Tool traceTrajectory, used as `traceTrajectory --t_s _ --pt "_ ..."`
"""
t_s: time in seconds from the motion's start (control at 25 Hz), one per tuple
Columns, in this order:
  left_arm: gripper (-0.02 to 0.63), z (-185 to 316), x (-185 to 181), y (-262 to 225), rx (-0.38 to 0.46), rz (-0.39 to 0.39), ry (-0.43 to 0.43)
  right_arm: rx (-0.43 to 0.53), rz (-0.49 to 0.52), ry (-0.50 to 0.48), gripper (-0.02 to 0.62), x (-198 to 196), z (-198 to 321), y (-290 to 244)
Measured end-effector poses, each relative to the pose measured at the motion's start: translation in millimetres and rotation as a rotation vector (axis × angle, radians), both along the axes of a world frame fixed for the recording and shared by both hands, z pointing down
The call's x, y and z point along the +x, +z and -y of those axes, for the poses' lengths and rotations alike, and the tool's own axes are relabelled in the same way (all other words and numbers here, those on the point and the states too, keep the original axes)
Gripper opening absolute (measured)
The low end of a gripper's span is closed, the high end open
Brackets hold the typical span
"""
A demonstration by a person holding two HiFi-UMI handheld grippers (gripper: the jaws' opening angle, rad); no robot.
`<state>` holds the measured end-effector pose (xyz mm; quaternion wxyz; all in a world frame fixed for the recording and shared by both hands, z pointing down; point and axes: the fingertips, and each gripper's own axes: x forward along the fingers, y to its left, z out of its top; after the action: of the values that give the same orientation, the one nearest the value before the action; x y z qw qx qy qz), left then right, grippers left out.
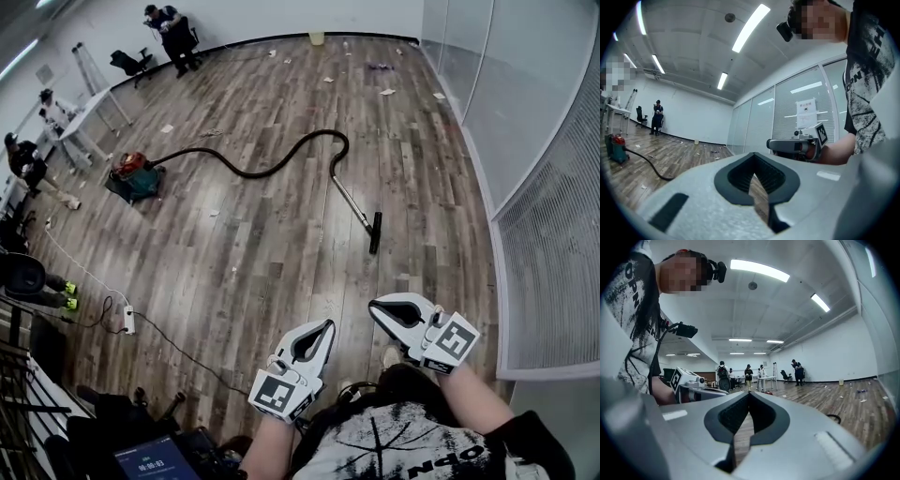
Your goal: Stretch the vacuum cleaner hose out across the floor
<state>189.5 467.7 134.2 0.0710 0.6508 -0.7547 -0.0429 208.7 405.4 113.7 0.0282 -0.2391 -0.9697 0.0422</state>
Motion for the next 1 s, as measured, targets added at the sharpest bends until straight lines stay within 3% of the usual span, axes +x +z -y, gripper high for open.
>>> traceTrajectory --t_s 0.28,0.68,0.8,1.0 --pt "0.000 30 -37 6 -0.012 -0.004 -0.009 -0.002 0.029 -0.010 0.006 -40 28 5" --pt "0.000 110 -131 -12 -0.022 0.002 -0.094 0.008 0.002 -0.106 0.006 -140 108 -8" --pt "0.000 138 -158 -19 0.015 -0.005 -0.116 0.025 -0.010 -0.123 0.006 -169 142 -10" --pt "0.000 179 -194 -15 0.000 0.003 -0.148 0.037 0.089 -0.188 0.006 -203 179 -13"
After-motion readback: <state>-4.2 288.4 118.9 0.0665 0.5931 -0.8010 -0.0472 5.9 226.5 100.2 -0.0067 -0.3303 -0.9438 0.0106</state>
